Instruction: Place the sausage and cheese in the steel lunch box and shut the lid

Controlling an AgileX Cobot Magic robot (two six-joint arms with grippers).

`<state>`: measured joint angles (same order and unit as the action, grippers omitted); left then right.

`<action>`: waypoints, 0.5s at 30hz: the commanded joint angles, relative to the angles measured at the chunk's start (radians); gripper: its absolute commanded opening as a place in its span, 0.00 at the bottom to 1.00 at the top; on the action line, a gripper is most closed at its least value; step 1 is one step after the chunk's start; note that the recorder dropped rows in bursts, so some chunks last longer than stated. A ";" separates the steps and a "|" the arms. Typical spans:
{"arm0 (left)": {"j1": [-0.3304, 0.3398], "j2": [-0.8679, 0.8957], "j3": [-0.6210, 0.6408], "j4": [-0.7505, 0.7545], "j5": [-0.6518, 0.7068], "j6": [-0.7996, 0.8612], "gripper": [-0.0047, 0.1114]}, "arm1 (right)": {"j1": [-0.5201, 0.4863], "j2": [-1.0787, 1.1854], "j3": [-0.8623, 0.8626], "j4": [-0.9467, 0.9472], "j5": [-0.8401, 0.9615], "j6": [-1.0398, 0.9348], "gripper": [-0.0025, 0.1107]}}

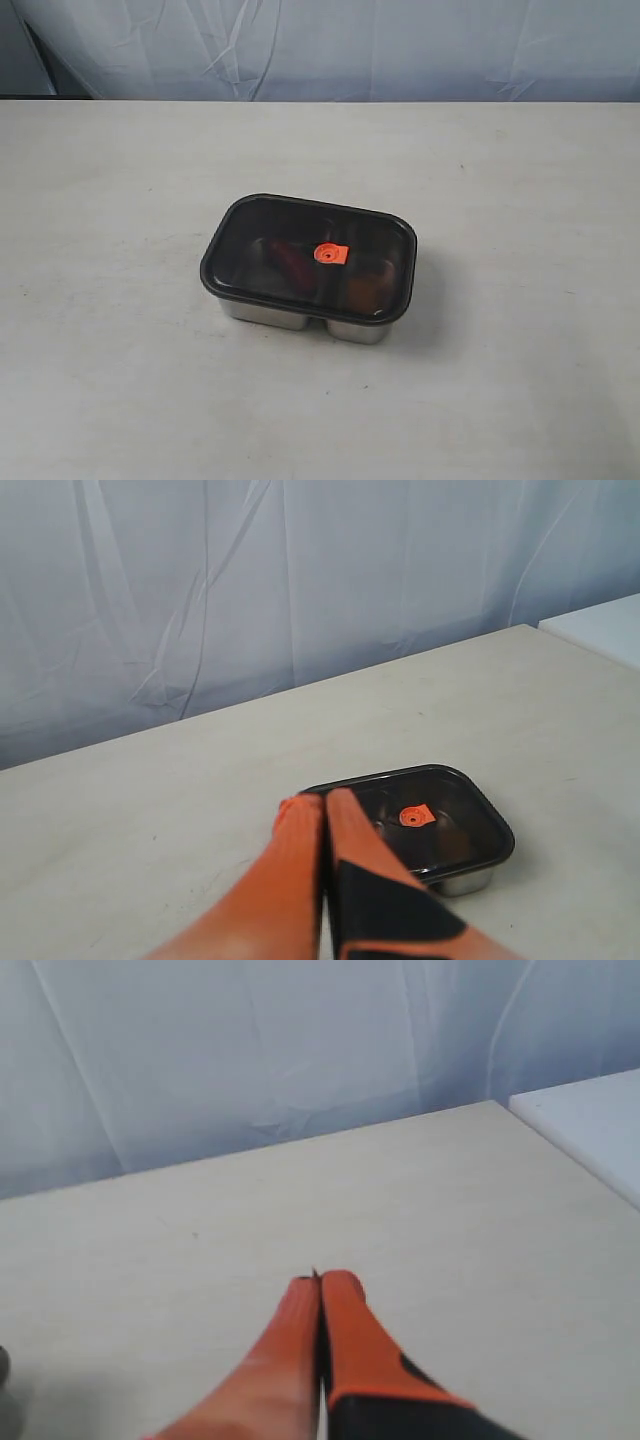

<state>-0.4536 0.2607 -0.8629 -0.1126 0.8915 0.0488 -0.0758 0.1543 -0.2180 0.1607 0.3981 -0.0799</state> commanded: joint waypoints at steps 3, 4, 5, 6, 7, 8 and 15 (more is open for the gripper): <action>0.002 -0.006 0.005 0.003 -0.003 -0.007 0.04 | -0.006 -0.071 0.097 -0.161 -0.035 -0.008 0.02; 0.002 -0.006 0.005 0.003 -0.003 -0.007 0.04 | -0.006 -0.074 0.111 -0.176 -0.028 -0.008 0.02; 0.002 -0.006 0.005 0.003 -0.003 -0.007 0.04 | -0.006 -0.079 0.127 -0.180 -0.026 -0.008 0.02; 0.002 -0.006 0.005 0.003 -0.003 -0.007 0.04 | -0.006 -0.086 0.146 -0.186 -0.026 -0.008 0.02; 0.002 -0.006 0.005 0.003 -0.003 -0.007 0.04 | -0.006 -0.093 0.165 -0.185 -0.026 -0.008 0.02; 0.002 -0.006 0.005 0.003 -0.003 -0.007 0.04 | -0.006 -0.103 0.180 -0.185 -0.026 -0.008 0.02; 0.002 -0.006 0.005 0.003 -0.003 -0.007 0.04 | -0.006 -0.154 0.218 -0.186 -0.065 0.000 0.02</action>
<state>-0.4536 0.2607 -0.8629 -0.1083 0.8915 0.0488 -0.0758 0.0089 -0.0048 -0.0160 0.3608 -0.0823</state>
